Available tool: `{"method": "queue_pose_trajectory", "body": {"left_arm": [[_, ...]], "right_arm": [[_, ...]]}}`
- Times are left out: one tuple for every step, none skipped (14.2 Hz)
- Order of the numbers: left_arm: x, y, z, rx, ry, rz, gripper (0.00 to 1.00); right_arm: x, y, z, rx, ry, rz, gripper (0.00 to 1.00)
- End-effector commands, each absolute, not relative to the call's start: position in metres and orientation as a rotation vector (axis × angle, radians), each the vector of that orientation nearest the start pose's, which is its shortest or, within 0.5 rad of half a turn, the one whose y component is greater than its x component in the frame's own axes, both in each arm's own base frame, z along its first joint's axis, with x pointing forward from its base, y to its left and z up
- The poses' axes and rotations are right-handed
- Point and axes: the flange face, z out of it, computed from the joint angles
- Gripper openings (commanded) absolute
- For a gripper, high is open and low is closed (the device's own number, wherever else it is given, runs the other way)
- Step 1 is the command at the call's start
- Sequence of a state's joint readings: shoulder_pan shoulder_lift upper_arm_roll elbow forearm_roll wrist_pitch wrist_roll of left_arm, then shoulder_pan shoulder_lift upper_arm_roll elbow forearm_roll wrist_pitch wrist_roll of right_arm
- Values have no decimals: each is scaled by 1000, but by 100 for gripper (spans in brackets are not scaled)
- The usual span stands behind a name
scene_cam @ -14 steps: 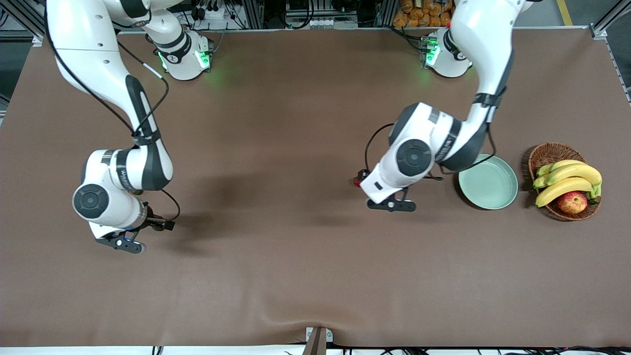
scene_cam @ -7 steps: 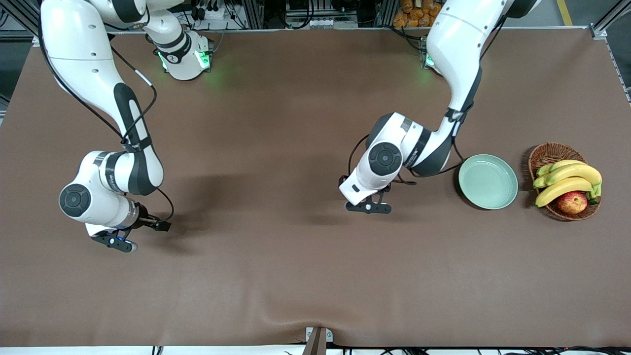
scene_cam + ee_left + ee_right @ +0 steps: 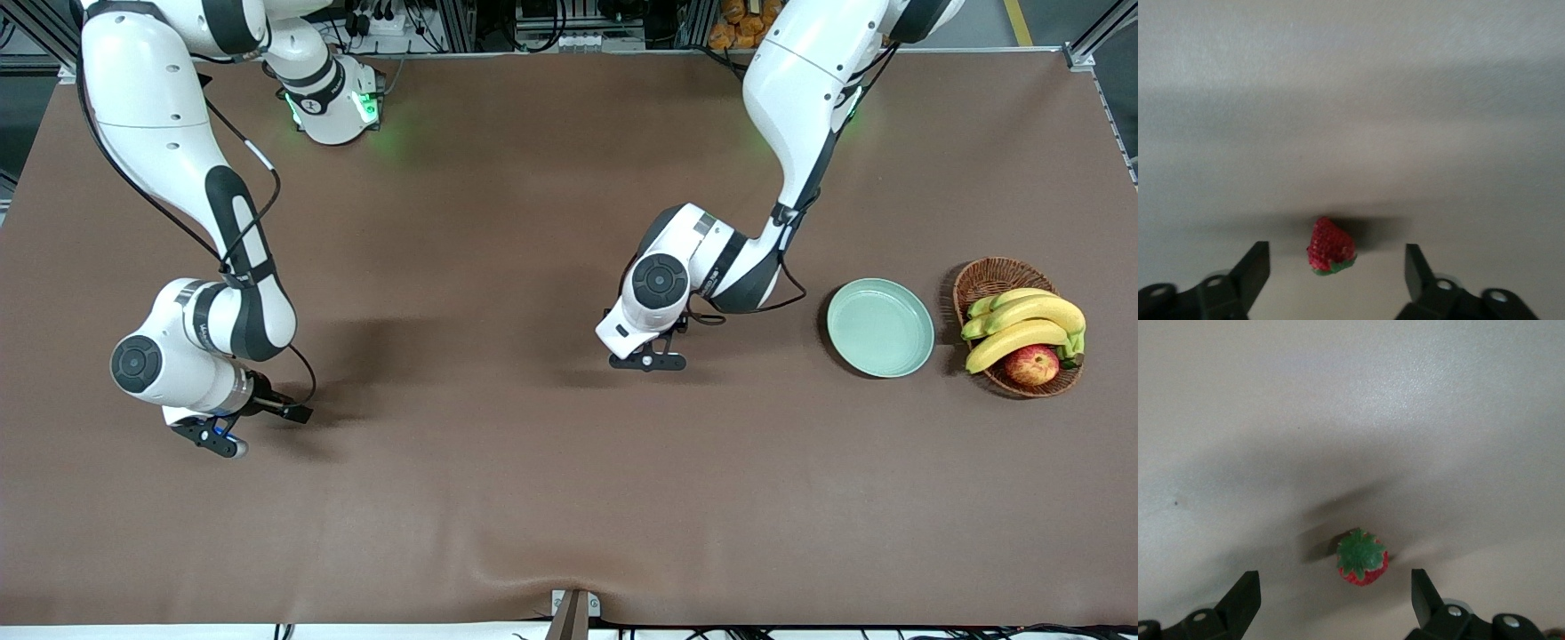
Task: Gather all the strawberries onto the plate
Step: 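Grasp the middle strawberry with the left gripper while the right grasps another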
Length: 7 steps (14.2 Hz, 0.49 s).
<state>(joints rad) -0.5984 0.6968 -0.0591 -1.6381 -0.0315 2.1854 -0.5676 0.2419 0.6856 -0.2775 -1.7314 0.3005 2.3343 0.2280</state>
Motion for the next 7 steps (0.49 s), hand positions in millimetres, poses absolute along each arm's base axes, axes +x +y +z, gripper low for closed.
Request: {"method": "queue_pose_trajectory", "body": {"left_arm": [[529, -400, 198, -3059, 112, 194, 82], [529, -401, 198, -3062, 112, 188, 82], [529, -402, 199, -3065, 114, 183, 79], [529, -402, 199, -3066, 112, 181, 76], [529, -403, 200, -3068, 114, 180, 73], [529, -403, 199, -3068, 114, 180, 72], [530, -404, 198, -3073, 114, 171, 72]], "right_arm": [[662, -7, 190, -3020, 619, 65, 100], [662, -8, 188, -3024, 603, 67, 100], [661, -10, 187, -3025, 595, 71, 100], [661, -14, 186, -3025, 601, 73, 100], [661, -14, 186, -3024, 603, 73, 100], [659, -15, 183, -3025, 604, 82, 100], [658, -15, 182, -3025, 605, 86, 100]]}}
